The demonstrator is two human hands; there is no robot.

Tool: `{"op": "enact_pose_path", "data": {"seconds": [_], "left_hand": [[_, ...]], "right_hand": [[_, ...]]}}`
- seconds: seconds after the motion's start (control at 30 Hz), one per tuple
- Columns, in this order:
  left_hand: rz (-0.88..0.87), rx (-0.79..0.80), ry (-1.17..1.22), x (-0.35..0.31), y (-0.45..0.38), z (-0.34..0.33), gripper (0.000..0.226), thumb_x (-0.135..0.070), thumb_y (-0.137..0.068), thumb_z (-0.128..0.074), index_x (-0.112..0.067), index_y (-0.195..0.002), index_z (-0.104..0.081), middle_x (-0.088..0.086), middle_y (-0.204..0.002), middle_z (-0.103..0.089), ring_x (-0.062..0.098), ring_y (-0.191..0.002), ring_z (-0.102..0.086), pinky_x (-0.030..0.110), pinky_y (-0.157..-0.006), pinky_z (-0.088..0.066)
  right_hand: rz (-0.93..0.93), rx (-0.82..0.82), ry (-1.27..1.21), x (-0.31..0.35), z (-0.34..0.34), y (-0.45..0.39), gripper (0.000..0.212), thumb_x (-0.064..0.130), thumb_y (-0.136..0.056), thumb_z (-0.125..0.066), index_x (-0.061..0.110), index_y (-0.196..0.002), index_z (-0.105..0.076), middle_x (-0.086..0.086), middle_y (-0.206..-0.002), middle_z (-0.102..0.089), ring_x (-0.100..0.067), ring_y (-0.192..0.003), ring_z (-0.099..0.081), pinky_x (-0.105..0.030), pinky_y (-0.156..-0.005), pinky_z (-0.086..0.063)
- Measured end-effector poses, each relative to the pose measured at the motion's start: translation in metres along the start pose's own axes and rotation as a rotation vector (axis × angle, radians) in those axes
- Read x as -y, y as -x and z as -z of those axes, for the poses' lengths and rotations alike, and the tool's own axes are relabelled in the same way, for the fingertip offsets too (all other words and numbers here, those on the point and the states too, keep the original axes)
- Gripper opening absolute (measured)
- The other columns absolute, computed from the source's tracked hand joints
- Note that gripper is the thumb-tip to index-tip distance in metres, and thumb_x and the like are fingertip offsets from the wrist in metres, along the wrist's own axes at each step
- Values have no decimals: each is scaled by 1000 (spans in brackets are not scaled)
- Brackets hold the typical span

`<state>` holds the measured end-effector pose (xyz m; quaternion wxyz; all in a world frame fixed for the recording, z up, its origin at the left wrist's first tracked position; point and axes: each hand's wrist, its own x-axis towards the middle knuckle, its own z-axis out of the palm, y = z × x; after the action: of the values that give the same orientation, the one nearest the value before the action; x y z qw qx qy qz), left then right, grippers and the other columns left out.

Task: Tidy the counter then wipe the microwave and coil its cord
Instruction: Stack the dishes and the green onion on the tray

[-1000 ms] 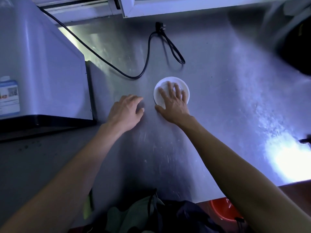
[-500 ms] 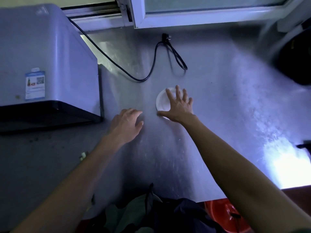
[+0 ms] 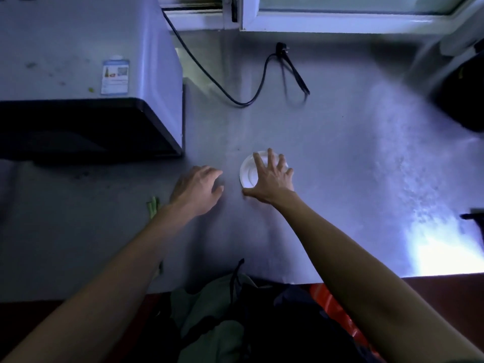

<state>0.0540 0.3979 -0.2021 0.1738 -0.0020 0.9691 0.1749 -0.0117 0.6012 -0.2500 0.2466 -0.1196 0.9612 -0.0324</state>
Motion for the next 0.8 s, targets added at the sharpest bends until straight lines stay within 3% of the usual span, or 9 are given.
{"op": "enact_pose_path", "data": {"seconds": [0.37,0.47,0.7,0.8], "left_hand": [[244,-145,114,70,120,-27,44,-37,-96,-53,-20,-136,-56,-1,-140,-53,24,-131,-43,45,-104,-40],[283,-169,133,87,150,-34,41,-37,-96,-52,-20,-132,-58,-1,-136,-55,26,-121,-49,44,-96,-43],[357,-202,160,114,189,-53,18,-38,-95,-46,-23,-92,-55,0,-106,-62,23,-93,-54,39,-75,-43],[373,-214,164,113,186,-58,14,-33,-94,-47,-23,-99,-57,1,-107,-62,21,-93,-54,38,-74,-43]], "right_hand": [[157,-18,75,83,-41,85,111,81,-65,-57,35,-154,-9,-7,-163,-1,-42,-145,-9,-60,-104,-33],[174,-15,70,106,-49,102,109,81,-66,-57,35,-153,-10,-6,-162,-4,-42,-144,-12,-61,-103,-34],[249,-44,127,142,-57,124,108,79,-66,-59,34,-153,-14,-7,-161,-6,-42,-142,-15,-60,-101,-36],[292,-54,133,140,-58,124,108,80,-66,-60,34,-152,-14,-8,-161,-7,-42,-142,-16,-61,-100,-37]]}}
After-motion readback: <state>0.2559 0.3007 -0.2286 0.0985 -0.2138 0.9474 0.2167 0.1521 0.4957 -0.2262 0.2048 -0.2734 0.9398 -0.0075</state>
